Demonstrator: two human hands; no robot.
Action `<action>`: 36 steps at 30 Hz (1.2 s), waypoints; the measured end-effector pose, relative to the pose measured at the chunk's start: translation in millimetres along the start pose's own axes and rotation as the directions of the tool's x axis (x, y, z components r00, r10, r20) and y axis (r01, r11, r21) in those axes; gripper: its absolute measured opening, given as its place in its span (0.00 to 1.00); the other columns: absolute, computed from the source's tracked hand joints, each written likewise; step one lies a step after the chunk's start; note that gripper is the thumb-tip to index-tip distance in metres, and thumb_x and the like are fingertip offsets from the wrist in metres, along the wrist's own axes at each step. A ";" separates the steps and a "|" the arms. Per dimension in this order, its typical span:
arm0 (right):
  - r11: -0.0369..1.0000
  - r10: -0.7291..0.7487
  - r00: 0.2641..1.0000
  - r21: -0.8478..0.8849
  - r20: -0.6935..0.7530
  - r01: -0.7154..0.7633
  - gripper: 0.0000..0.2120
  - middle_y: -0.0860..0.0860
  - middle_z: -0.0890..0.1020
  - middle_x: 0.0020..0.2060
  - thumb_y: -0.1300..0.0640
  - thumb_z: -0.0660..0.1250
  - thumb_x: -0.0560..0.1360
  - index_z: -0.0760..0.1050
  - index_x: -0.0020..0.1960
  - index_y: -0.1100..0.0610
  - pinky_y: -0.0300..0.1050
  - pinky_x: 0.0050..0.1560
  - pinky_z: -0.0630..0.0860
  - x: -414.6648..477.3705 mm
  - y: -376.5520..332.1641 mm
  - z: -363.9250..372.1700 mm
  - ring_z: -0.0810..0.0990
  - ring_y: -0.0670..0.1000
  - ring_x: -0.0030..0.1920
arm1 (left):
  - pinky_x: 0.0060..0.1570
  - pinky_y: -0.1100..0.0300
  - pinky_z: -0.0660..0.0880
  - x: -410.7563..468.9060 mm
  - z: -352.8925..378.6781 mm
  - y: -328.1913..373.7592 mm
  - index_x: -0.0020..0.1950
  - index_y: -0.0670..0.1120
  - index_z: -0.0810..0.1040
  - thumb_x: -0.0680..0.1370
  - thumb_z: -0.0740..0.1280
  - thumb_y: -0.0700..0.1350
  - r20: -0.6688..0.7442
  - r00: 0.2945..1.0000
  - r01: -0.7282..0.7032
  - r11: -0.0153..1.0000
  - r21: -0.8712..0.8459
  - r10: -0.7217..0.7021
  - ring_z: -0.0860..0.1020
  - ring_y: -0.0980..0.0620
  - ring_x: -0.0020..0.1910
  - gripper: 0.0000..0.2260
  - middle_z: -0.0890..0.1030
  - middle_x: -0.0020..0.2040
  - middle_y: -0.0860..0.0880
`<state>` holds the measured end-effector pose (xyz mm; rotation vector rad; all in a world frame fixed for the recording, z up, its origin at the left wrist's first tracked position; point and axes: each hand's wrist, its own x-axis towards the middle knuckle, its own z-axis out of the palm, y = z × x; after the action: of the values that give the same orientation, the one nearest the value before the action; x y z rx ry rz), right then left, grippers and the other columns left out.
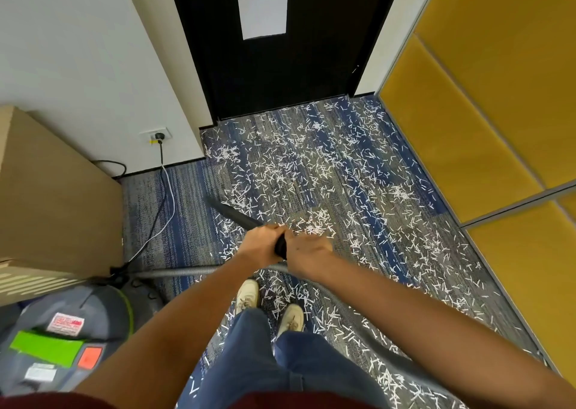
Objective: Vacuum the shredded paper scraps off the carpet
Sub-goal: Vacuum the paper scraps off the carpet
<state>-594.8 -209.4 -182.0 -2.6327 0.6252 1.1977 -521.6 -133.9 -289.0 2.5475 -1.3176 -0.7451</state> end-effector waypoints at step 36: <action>0.990 0.015 0.998 -0.140 -0.056 -0.023 0.28 0.54 0.75 0.49 0.61 0.63 0.78 0.54 0.73 0.61 0.44 0.42 0.77 -5.3 40.1 22.3 0.76 0.52 0.43 | 0.62 0.56 0.72 13.2 17.9 42.1 0.64 0.46 0.73 0.75 0.68 0.40 -0.021 0.999 -0.035 0.992 -0.118 0.033 0.75 0.50 0.60 0.18 0.75 0.63 0.49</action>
<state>-630.9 -236.3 -192.4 -2.7902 0.5968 1.2214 -554.4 -168.2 -293.2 2.4279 -1.2676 -0.7673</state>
